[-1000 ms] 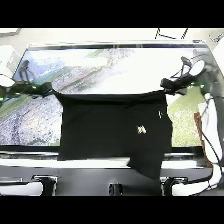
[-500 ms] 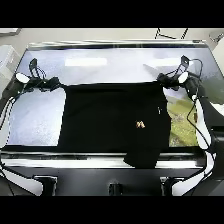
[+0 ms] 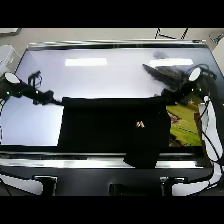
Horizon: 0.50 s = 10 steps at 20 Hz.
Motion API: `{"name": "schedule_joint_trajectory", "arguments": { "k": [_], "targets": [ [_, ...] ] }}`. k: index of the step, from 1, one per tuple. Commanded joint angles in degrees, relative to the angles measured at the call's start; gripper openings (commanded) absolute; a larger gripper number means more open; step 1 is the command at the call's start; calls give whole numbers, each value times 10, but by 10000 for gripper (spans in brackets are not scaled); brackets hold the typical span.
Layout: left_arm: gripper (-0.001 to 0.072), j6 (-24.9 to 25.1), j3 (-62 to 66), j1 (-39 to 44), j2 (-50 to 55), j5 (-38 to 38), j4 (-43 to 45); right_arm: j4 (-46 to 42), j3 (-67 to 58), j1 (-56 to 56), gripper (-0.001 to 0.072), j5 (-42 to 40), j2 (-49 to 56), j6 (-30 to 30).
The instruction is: Fold the clothes and pants, and hang the long-sleeved shirts on hangers.
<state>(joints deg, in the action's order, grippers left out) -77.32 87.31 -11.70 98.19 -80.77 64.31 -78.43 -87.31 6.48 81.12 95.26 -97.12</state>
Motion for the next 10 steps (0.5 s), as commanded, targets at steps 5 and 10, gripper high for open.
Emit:
{"name": "schedule_joint_trajectory", "arguments": {
  "k": [5, 10],
  "targets": [
    [18, 15, -118, -2, -2, -52, 13, -10, 101, 0, 38, -2, -2, -22],
    [248, 15, -120, -7, -4, -36, 11, 4, 93, 6, 153, 21, -4, -28]
  ]
}}
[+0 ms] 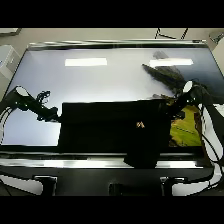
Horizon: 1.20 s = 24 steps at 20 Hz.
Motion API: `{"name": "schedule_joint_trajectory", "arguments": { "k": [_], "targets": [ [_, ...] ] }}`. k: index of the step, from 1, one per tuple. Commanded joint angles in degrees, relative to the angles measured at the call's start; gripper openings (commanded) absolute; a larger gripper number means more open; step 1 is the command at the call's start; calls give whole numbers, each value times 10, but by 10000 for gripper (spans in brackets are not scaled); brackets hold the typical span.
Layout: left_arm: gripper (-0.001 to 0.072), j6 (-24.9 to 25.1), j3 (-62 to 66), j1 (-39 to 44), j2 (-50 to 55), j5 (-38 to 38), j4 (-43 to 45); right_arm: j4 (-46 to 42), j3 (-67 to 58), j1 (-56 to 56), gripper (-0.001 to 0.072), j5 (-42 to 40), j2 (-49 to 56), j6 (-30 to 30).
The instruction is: Fold the clothes and pants, and hang the long-sleeved shirts on hangers.
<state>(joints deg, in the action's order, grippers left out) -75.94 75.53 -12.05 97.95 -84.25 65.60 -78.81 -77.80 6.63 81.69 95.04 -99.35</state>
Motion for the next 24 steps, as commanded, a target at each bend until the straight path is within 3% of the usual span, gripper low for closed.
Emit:
{"name": "schedule_joint_trajectory", "arguments": {
  "k": [1, 2, 3, 5, 7, 12, 18, 19, 21, 24],
  "targets": [
    [455, 1, 10, -10, -6, -19, -2, 14, -15, 14, 314, 41, -5, 6],
    [515, 1, 22, -21, -14, -35, -1, 22, -30, 31, 431, 76, -13, 29],
    [515, 1, 28, -36, -26, -48, -1, 23, -36, 53, 510, 106, -25, 42],
    [514, -1, 7, -69, -59, -70, 1, 15, -24, 105, 533, 149, -59, 44],
    [510, 6, -83, -96, -104, -57, 0, 10, 43, 140, 533, 139, -109, 56],
    [507, 89, -355, -119, -195, 40, -11, 17, 237, 155, 533, 74, -202, 88],
    [479, 104, -416, -117, -193, 95, -73, 25, 254, 155, 533, 79, -203, 90],
    [390, 104, -419, -117, -193, 98, -76, 26, 254, 155, 533, 80, -203, 90],
    [20, 97, -419, -118, -193, 110, -76, 25, 256, 155, 531, 81, -203, 90],
    [19, 96, -419, -118, -195, 113, -76, 29, 309, 152, 532, 77, -221, 107]
  ]
}}
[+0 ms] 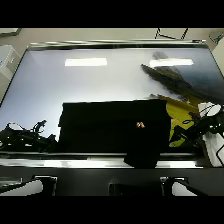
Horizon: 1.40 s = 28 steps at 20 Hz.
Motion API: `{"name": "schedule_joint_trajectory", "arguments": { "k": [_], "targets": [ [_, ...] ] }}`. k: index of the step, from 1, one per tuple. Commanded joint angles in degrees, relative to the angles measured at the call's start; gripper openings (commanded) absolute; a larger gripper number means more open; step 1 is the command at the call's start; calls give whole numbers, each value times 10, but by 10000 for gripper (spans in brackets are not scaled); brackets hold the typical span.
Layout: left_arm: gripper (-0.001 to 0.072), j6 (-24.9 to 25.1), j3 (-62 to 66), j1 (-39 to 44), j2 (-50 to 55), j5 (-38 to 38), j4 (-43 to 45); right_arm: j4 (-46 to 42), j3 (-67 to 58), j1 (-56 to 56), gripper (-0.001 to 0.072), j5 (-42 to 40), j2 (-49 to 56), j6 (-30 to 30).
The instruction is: Fold the clothes and pants, and hang the long-sleeved shirts on hangers.
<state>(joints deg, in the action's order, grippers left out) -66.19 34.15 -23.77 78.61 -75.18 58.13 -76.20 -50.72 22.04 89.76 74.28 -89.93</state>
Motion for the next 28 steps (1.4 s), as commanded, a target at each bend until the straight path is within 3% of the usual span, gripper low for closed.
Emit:
{"name": "schedule_joint_trajectory", "arguments": {
  "k": [1, 4, 8, 11, 15, 17, 18, 21, 24, 26, 28],
  "targets": [
    [19, -2, -5, -1, -3, 22, -1, 17, 75, -2, 533, -19, -26, 15],
    [19, -2, -5, -1, -8, 22, -1, 91, 167, -2, 534, -74, -44, 62],
    [19, -2, -5, -1, -16, 16, -2, 155, 198, -2, 531, -161, -44, 99],
    [20, -2, -5, -1, -19, 16, -2, 179, 205, -2, 467, -199, -43, 96],
    [20, -2, -5, -1, -19, 22, -2, 190, 222, -2, 346, -190, -43, 109],
    [20, -2, -2, -1, -19, 22, -2, 194, 222, -2, 65, -159, -43, 130],
    [19, -2, 2, -1, -19, 21, -2, 200, 221, -2, 39, -146, -43, 145],
    [19, -2, 30, -1, -34, 6, -2, 194, 174, -2, 38, -83, -44, 170],
    [19, -13, 104, -1, -67, -43, -3, 201, 43, -2, 38, -39, -44, 137],
    [18, -42, 171, 1, -69, -51, -19, 201, -57, -5, 34, -62, -40, 82],
    [20, -50, 236, 18, -46, -25, -48, 200, -143, -31, 36, -90, -4, 77]
  ]
}}
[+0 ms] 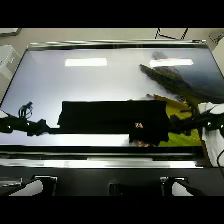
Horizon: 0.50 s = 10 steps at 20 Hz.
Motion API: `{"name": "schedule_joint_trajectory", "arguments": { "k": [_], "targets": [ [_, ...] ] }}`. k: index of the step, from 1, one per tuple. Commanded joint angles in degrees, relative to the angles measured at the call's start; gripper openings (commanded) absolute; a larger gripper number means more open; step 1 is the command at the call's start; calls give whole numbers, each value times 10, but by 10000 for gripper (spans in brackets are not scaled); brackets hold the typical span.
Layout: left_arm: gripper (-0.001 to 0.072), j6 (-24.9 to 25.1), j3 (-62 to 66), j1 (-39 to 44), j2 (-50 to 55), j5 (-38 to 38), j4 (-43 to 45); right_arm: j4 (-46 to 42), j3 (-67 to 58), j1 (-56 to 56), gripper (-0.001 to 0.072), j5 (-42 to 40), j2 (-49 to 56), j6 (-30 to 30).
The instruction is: Fold the clothes and pants, and hang the long-sleeved shirts on hangers.
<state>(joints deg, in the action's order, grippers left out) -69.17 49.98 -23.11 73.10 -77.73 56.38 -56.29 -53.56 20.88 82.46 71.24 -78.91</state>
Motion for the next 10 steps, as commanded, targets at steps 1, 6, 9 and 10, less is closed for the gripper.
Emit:
{"name": "schedule_joint_trajectory", "arguments": {
  "k": [1, 6, 9, 10],
  "targets": [
    [20, -28, 111, 24, 32, 13, -40, 1, -151, -37, 36, -38, 59, -35],
    [21, -85, 305, 66, 245, 16, -44, 5, -312, -77, 37, -89, 266, -73],
    [21, -104, 406, 80, 362, -16, -71, 35, -341, -91, 38, -129, 336, -75],
    [20, -104, 427, 84, 388, -24, -82, 49, -341, -93, 38, -140, 351, -75]
  ]
}}
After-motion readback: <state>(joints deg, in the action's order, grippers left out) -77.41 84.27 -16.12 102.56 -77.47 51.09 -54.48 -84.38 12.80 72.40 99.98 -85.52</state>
